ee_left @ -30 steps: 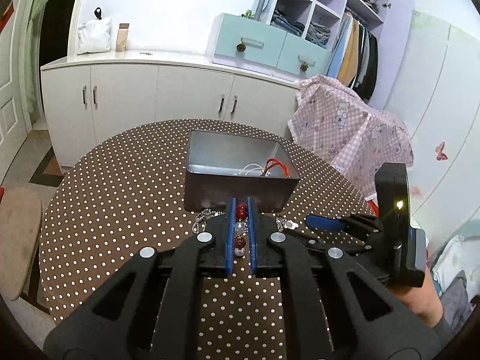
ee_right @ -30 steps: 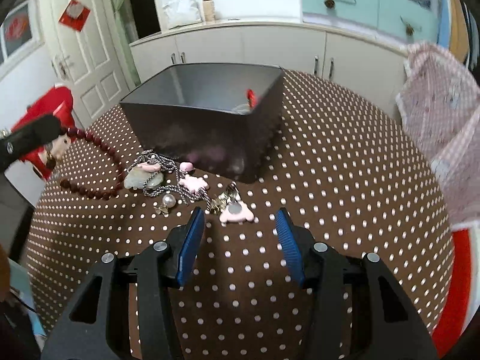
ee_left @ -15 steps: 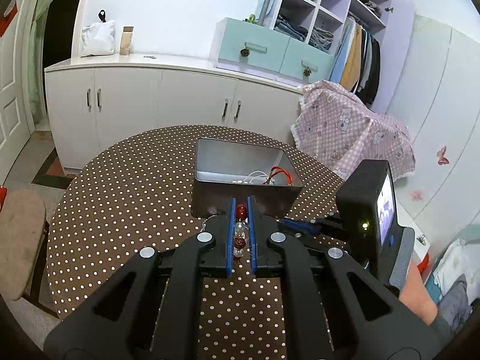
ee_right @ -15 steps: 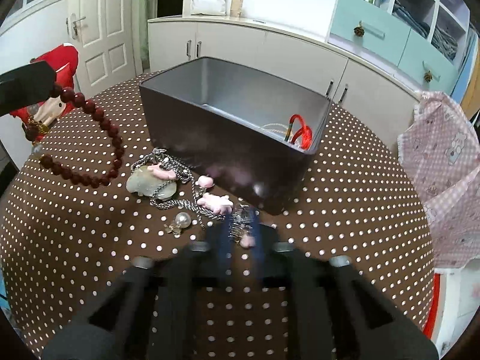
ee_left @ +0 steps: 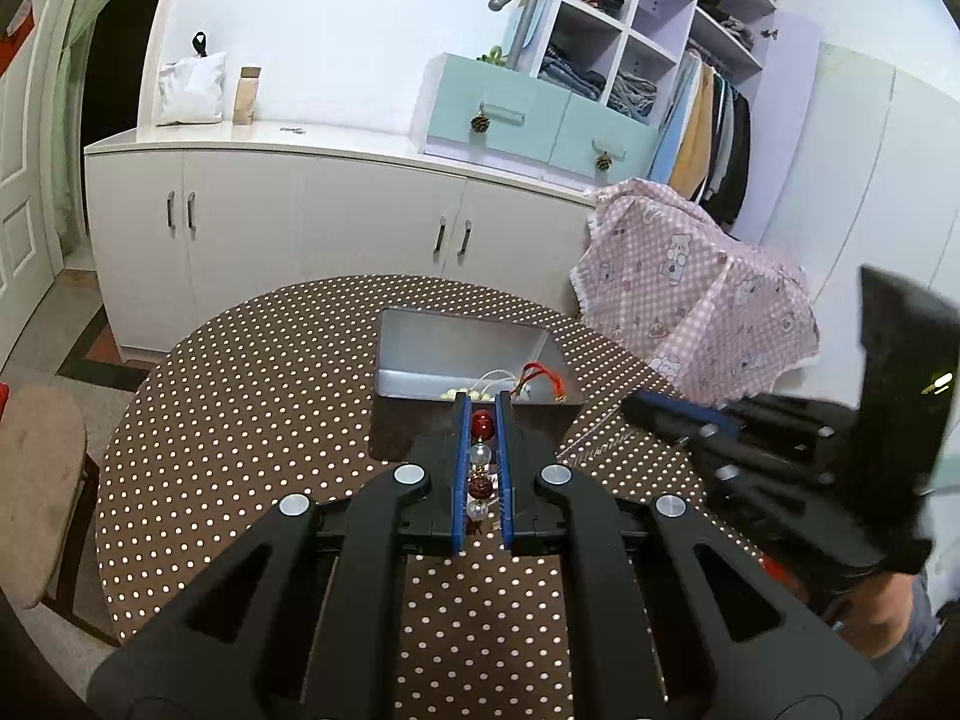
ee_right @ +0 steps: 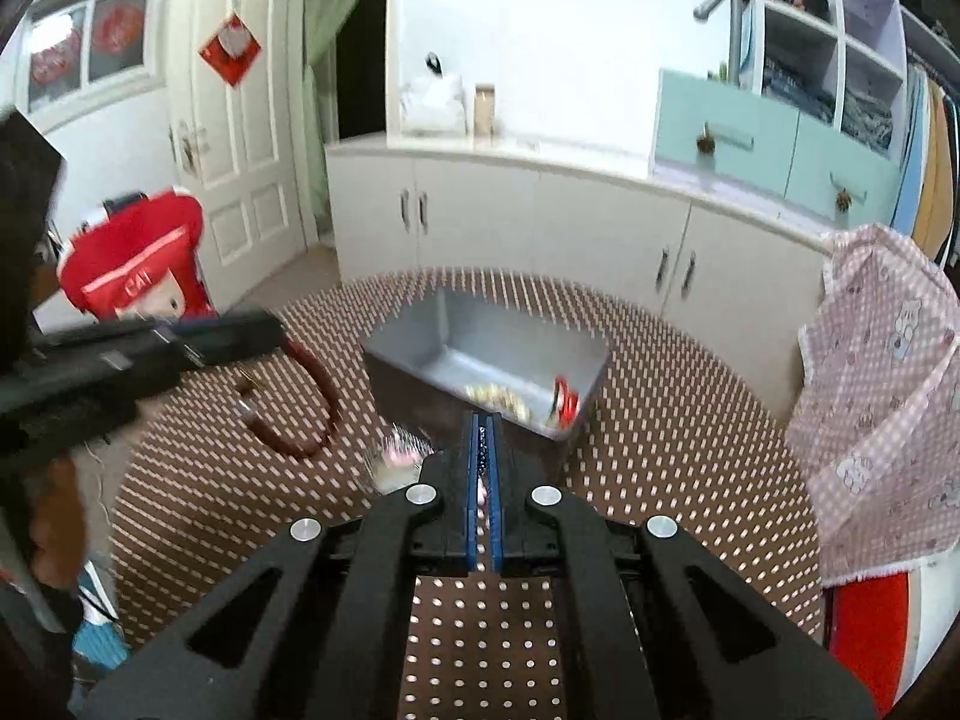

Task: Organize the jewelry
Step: 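Grasp a red bead charm with the left gripper and lift it toward the box, then lower the red bead charm into the grey box and open the left gripper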

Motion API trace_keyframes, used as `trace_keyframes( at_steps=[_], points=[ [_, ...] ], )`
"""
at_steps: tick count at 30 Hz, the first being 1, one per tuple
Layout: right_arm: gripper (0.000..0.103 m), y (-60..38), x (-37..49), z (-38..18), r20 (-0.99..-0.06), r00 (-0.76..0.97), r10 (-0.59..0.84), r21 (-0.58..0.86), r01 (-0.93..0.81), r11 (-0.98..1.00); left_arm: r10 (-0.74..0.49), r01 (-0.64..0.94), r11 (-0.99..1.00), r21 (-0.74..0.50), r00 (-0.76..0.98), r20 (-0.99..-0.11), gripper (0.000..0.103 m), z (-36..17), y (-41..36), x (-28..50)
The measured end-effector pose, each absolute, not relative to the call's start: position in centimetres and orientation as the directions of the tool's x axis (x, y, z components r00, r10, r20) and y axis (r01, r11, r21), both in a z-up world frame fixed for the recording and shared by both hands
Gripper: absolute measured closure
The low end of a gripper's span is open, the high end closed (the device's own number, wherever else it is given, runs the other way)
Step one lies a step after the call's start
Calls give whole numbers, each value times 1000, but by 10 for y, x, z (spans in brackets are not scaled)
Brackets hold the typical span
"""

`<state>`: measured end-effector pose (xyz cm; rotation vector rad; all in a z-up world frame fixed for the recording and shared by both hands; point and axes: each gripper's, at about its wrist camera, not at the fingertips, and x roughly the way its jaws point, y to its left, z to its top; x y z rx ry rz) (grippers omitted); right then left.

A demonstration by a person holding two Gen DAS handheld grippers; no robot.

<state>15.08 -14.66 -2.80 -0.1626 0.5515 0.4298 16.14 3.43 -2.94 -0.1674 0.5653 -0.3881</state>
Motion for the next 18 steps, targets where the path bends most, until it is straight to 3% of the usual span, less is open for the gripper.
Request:
trace_keyframes(
  at_steps=[18],
  points=[
    [102, -150, 138, 50, -381, 840, 386, -51, -436, 898, -423, 337, 904, -263, 795, -435, 95, 8, 16, 165]
  ],
)
